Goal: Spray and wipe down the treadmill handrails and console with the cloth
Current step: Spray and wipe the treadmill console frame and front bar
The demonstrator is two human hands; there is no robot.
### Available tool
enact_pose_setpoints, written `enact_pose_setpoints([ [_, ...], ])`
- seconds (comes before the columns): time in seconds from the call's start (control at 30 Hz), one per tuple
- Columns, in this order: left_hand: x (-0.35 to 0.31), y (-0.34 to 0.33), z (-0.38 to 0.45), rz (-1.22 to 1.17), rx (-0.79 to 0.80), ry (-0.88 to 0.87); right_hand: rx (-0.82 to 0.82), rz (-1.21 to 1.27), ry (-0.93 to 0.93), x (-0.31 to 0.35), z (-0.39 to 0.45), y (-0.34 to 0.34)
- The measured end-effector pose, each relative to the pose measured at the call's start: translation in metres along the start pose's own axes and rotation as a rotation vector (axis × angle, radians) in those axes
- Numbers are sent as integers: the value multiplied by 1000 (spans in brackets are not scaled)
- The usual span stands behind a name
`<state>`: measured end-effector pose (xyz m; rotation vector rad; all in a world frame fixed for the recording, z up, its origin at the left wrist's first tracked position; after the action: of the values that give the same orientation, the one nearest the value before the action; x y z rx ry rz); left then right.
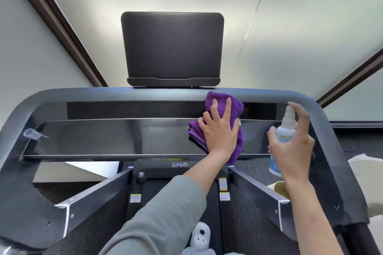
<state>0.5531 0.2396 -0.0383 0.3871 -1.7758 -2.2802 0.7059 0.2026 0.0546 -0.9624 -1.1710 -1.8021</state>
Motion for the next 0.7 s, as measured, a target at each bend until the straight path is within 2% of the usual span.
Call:
enact_pose_setpoints([
  [0.47,-130,-8,-11,-127,118,-416,-190,-56,-46,-40,3,91],
  [0.6,-143,-4,-10,-140,121,-728,-209,-59,-69,-47,-4,102],
  [0.7,-134,-1,3,-193,222,-1030,-221,-68,-67,-47,-9,103],
])
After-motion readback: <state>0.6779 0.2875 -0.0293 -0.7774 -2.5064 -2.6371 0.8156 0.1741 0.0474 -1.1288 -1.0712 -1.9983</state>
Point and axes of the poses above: each hand's wrist, its own z-axis towards the middle knuckle, its own y-axis out of the back of the hand, x = y × z, the point moved 5 cm from there along z, towards the middle knuckle, and after that the axes turned 13 degrees about z, right-handed, at the moved point
